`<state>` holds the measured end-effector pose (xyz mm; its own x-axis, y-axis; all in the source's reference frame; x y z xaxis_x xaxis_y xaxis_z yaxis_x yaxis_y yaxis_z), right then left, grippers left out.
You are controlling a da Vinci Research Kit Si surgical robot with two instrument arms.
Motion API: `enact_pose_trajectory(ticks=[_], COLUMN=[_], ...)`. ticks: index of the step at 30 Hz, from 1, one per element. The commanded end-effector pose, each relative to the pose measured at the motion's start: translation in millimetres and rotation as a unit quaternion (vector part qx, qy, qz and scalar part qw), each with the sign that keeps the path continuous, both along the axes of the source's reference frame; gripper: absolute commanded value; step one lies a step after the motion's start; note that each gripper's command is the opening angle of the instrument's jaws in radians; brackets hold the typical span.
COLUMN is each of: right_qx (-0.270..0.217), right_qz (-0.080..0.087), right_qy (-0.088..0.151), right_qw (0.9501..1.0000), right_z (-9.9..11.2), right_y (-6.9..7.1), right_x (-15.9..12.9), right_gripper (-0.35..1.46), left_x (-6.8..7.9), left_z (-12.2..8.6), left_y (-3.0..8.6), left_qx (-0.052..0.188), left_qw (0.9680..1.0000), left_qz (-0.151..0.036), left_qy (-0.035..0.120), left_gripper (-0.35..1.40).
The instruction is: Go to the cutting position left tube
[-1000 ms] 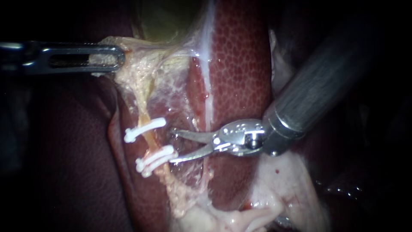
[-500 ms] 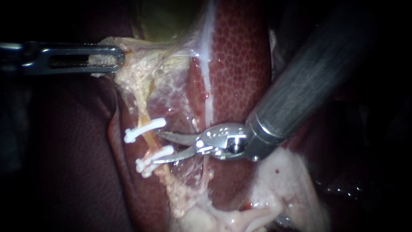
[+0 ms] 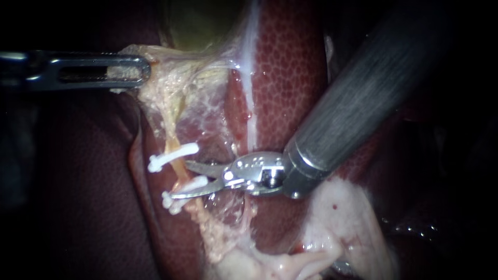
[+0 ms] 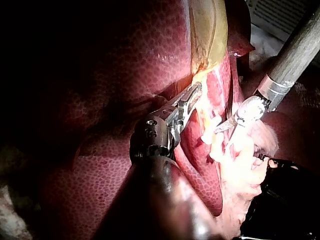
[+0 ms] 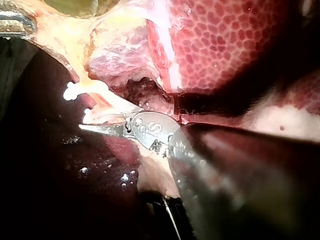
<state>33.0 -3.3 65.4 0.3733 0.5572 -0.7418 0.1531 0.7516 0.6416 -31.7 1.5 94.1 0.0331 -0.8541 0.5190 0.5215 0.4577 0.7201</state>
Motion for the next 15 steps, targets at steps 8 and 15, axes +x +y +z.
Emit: enact_pose_trajectory(ticks=[8,15], right_qx=[0.009,0.018], right_qz=[-0.015,-0.019], right_qy=[0.009,0.010], right_qw=[0.9998,0.9996], right_z=[-0.2,0.1], right_y=[0.0,0.2], right_x=[1.3,2.7], right_gripper=[1.38,1.37], left_x=[-0.2,-0.4], left_z=[0.0,-0.1], left_y=[0.0,-0.1], left_qx=[0.000,0.000], left_qw=[1.0000,1.0000], left_qz=[-0.001,-0.001], left_qy=[0.000,0.001], left_gripper=[-0.35,-0.35])
